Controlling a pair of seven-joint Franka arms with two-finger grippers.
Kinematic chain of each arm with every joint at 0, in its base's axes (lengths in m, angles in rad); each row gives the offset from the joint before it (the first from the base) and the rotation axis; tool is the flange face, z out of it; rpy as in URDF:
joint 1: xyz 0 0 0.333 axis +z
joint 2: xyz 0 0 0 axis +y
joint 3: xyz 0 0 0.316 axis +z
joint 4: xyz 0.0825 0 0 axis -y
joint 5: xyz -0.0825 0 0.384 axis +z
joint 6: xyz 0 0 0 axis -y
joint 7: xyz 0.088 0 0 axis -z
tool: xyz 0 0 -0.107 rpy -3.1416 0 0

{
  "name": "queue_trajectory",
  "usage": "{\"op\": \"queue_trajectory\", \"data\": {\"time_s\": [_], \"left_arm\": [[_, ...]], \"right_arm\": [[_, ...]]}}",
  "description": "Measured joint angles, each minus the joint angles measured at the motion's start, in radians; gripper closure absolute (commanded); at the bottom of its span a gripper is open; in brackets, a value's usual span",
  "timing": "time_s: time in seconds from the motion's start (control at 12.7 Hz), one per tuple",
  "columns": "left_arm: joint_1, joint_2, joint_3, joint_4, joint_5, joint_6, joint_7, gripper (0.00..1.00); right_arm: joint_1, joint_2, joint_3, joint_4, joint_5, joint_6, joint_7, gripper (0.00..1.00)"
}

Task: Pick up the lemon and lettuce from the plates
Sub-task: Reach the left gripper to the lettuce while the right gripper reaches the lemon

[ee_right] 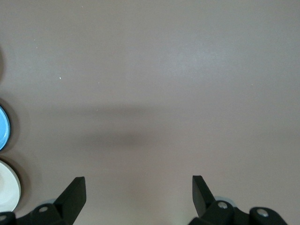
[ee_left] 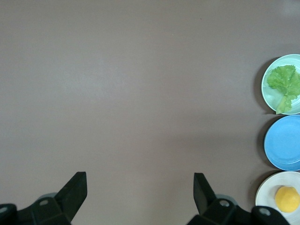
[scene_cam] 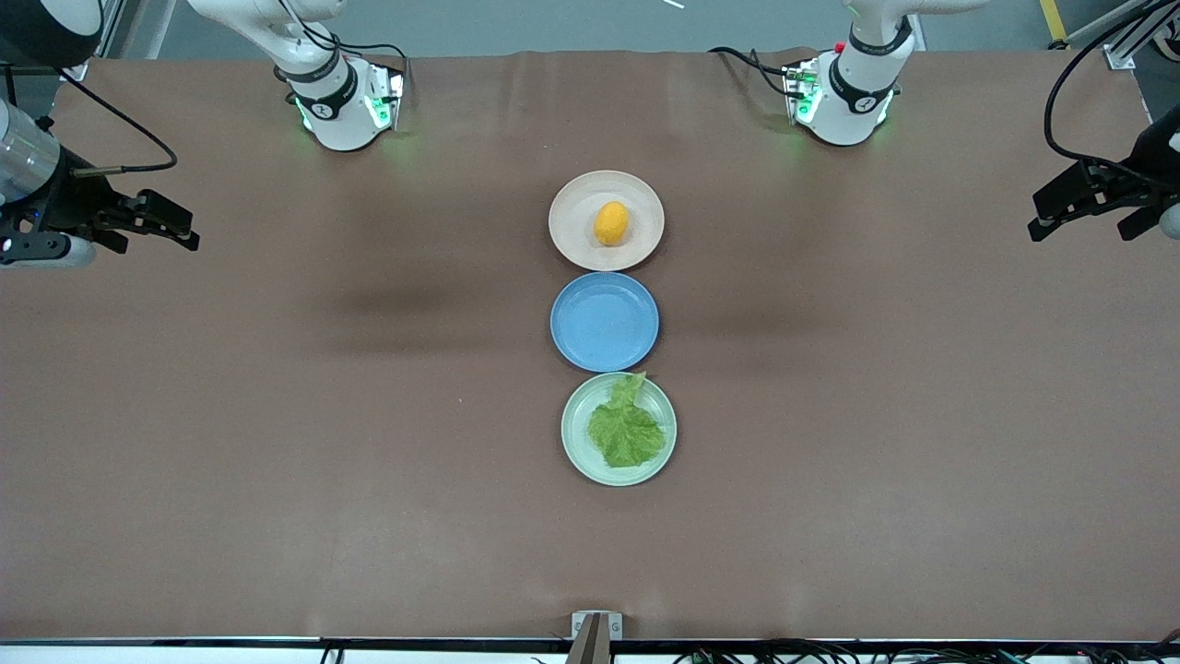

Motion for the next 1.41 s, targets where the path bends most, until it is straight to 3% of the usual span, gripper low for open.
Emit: {"op": "queue_trajectory", "data": {"time_s": [0.55, 0.79, 1.02, 1.18, 1.41], "left_arm": [[0.000, 0.001, 0.000, -0.001, -0.003, 0.000, 0.000, 0.00], [-0.010, 0.034, -0.009, -0.007, -0.107, 0.000, -0.008, 0.00], [-0.034, 0.140, -0.087, -0.012, -0.188, 0.039, -0.128, 0.00], [-0.076, 0.234, -0.139, -0.014, -0.200, 0.125, -0.283, 0.00], [-0.196, 0.396, -0.151, -0.017, -0.201, 0.308, -0.528, 0.00]], "right_arm": [[0.000, 0.001, 0.000, 0.000, 0.000, -0.001, 0.000, 0.00], [0.000, 0.001, -0.001, 0.001, 0.000, -0.001, 0.000, 0.00], [0.000, 0.001, -0.002, 0.003, 0.001, -0.001, 0.000, 0.00], [0.000, 0.001, -0.002, 0.004, 0.000, -0.001, 0.000, 0.00], [-0.001, 0.019, -0.003, 0.007, 0.001, -0.003, 0.000, 0.00]]}}
